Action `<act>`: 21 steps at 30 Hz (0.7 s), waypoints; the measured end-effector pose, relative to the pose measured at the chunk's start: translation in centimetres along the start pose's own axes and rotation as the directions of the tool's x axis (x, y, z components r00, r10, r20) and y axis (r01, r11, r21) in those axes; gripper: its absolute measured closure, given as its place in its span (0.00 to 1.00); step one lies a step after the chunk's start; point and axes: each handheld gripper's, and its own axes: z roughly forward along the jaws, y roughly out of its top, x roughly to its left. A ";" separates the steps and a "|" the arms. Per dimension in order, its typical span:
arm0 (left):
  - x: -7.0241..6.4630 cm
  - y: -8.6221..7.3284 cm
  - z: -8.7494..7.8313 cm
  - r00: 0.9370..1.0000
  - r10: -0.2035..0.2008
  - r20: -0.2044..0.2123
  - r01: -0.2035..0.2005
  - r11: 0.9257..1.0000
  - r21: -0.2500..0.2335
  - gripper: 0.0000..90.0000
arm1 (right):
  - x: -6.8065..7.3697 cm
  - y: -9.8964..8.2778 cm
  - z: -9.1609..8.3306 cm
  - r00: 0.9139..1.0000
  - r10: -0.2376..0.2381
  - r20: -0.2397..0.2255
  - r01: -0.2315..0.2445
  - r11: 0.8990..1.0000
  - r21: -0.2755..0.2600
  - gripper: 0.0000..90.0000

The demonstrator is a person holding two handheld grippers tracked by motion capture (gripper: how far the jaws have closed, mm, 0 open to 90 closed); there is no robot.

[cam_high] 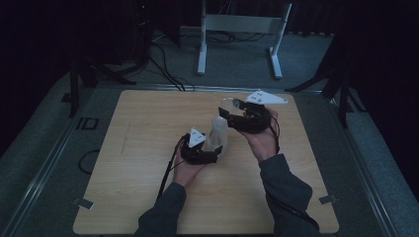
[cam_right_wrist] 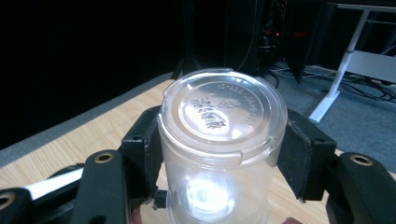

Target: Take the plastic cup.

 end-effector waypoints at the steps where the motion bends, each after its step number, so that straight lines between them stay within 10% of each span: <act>1: 0.0 0.0 -0.1 1.000 -0.005 0.001 0.005 1.000 -0.003 0.18 | -0.1 0.0 -0.1 1.000 -0.005 0.002 0.005 1.000 0.001 0.42; 21: 0.4 -0.5 -1.5 0.999 -0.031 0.041 0.032 0.999 -0.023 0.24 | -2.4 -1.1 -2.3 0.999 0.032 0.040 -0.032 1.000 0.000 0.42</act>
